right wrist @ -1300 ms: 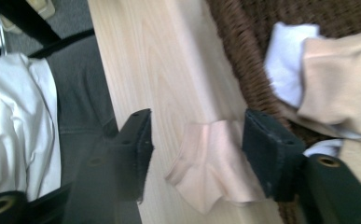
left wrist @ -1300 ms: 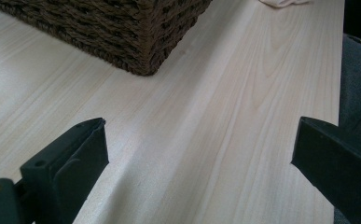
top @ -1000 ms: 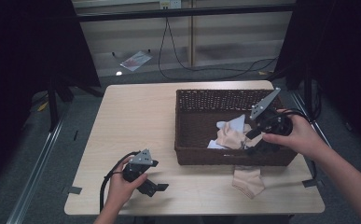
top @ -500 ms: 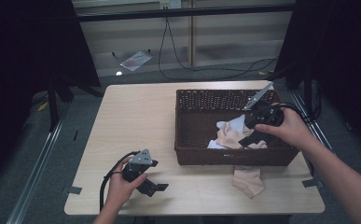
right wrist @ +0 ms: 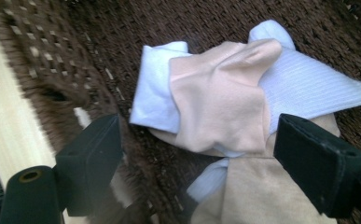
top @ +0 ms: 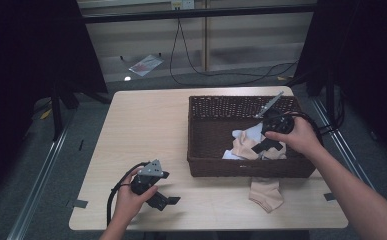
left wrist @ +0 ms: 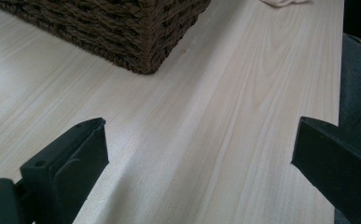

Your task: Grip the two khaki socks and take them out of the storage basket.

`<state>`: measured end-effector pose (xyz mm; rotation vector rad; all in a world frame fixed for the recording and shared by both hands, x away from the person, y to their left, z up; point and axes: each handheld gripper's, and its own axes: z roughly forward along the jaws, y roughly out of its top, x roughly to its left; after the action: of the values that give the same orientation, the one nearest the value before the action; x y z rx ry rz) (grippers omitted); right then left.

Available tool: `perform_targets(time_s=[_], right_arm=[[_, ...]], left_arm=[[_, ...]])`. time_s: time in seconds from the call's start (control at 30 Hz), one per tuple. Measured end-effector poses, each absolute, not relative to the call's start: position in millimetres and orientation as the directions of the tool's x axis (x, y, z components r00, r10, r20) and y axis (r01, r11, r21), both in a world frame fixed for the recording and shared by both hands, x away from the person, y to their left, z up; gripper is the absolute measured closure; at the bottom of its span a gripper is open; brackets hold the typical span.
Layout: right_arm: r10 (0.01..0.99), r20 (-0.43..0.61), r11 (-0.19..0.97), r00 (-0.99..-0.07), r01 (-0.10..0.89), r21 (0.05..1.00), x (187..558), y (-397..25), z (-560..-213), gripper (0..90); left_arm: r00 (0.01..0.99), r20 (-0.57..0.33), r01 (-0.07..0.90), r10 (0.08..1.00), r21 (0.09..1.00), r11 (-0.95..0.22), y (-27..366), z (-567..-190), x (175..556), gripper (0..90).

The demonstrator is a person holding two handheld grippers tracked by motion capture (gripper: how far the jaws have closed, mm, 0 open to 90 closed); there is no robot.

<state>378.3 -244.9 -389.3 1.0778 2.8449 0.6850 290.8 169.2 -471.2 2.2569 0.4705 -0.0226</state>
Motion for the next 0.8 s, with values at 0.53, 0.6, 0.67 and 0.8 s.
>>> perform_targets(time_s=[0.53,0.6,0.67,0.8], right_arm=[[0.658,0.093,0.657,-0.747,0.63,0.415,389.3,-241.2,-406.8,20.3],[0.657,0.095,0.659,-0.747,0.631,0.409,390.5,-238.5,-410.9,21.0],[0.651,0.084,0.672,-0.755,0.623,0.4,391.9,-237.3,-414.0,21.6],[0.657,0.088,0.665,-0.749,0.63,0.4,393.6,-234.8,-418.4,23.9]], left_arm=[[0.929,-0.169,0.344,0.329,0.725,-0.597,169.0,-471.2,290.7,3.2],[0.93,-0.167,0.342,0.328,0.723,-0.6,169.3,-471.2,291.0,3.2],[0.929,-0.17,0.344,0.328,0.722,-0.6,169.3,-471.2,291.1,3.2],[0.93,-0.17,0.342,0.326,0.725,-0.598,169.1,-471.7,291.3,3.2]])
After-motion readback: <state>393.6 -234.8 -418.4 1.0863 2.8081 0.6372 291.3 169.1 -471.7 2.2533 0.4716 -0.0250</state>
